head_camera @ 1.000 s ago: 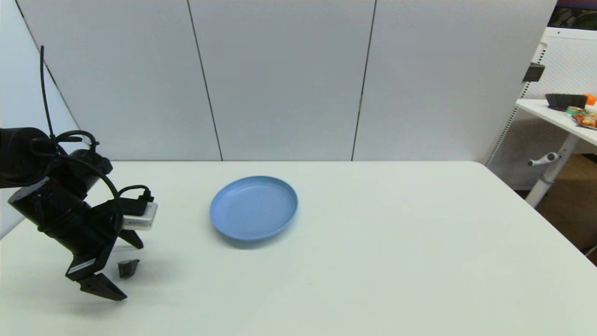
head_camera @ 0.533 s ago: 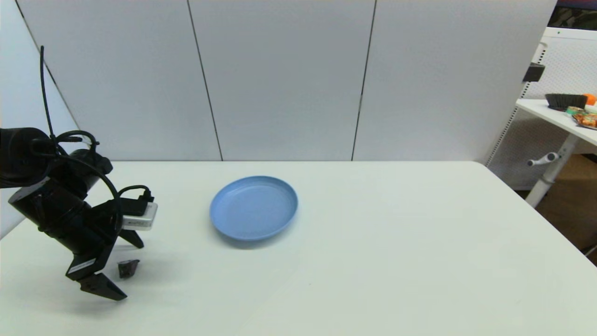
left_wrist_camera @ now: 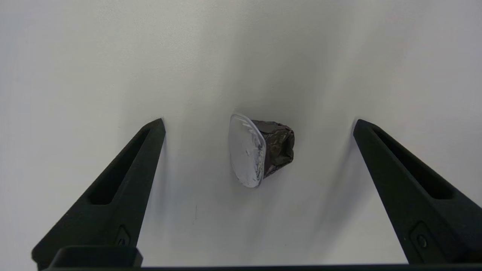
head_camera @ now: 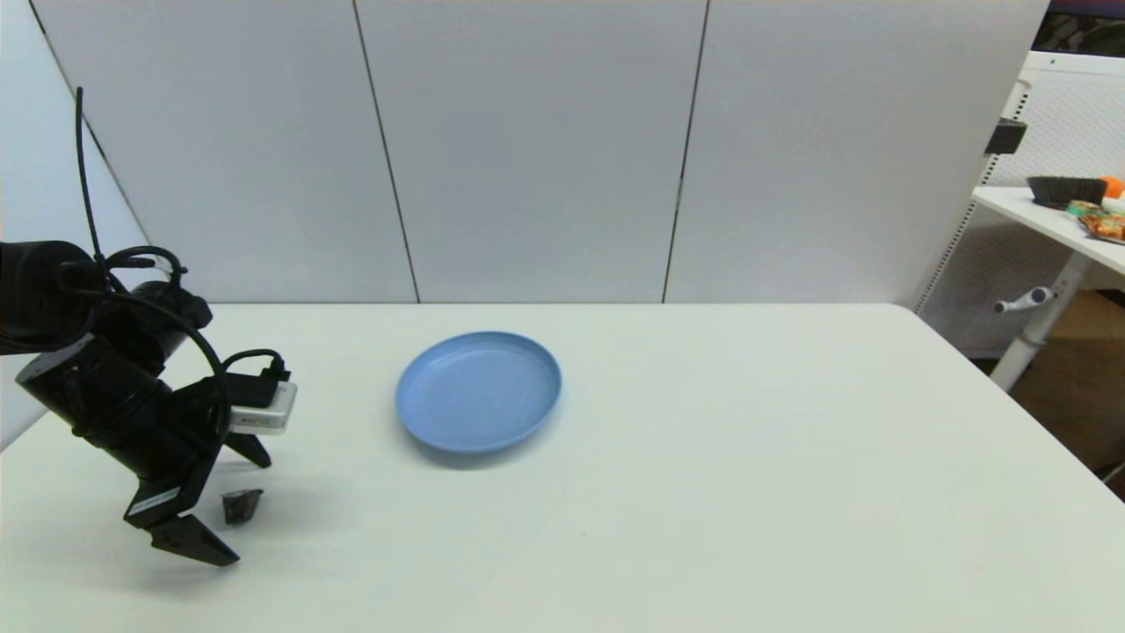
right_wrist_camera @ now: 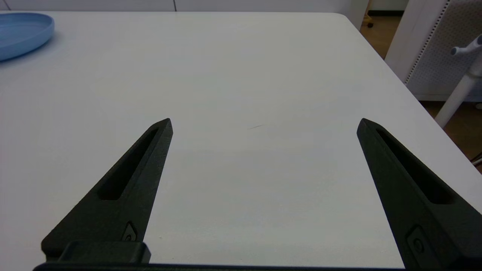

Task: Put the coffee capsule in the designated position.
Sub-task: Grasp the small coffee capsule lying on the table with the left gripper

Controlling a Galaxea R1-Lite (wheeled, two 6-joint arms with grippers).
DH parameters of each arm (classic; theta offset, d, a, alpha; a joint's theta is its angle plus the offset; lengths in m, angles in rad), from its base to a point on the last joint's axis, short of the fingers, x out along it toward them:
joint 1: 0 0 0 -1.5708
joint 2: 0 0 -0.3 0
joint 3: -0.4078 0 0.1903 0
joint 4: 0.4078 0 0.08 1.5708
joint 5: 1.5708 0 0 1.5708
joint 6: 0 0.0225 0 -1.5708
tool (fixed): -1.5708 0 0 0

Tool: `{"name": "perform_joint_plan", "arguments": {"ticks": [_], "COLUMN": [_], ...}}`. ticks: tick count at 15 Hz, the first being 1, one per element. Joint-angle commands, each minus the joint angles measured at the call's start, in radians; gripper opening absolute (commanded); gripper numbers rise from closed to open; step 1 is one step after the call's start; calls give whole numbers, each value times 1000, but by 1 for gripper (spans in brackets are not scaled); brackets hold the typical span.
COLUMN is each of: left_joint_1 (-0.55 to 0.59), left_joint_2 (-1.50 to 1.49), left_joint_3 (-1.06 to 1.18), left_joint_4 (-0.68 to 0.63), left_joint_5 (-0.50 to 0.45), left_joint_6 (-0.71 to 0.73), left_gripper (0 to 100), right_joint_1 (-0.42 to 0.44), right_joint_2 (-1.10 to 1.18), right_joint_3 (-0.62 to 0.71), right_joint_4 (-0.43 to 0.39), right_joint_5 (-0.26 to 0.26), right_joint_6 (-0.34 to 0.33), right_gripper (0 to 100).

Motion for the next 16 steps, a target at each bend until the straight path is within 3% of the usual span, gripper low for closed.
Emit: {"name": "perform_joint_plan", "arguments": {"ticks": [1,8,16], "left_joint_1": [0,3,49], "left_joint_2": [8,20,11], "left_joint_3": [1,-4,-10], "left_joint_4": [5,-79,-76], "left_joint_5": [0,0,0], "left_joint_6": [9,6,14], "left_gripper": [100,100,100], "right_joint_1": [0,0,0], "right_joint_2": [1,1,1], "right_joint_3": [-1,-1,-1], "right_joint_4": [1,-1,-1], "right_joint_5": [0,0,0], "right_joint_6": [0,0,-2], "right_gripper": [100,100,100]}}
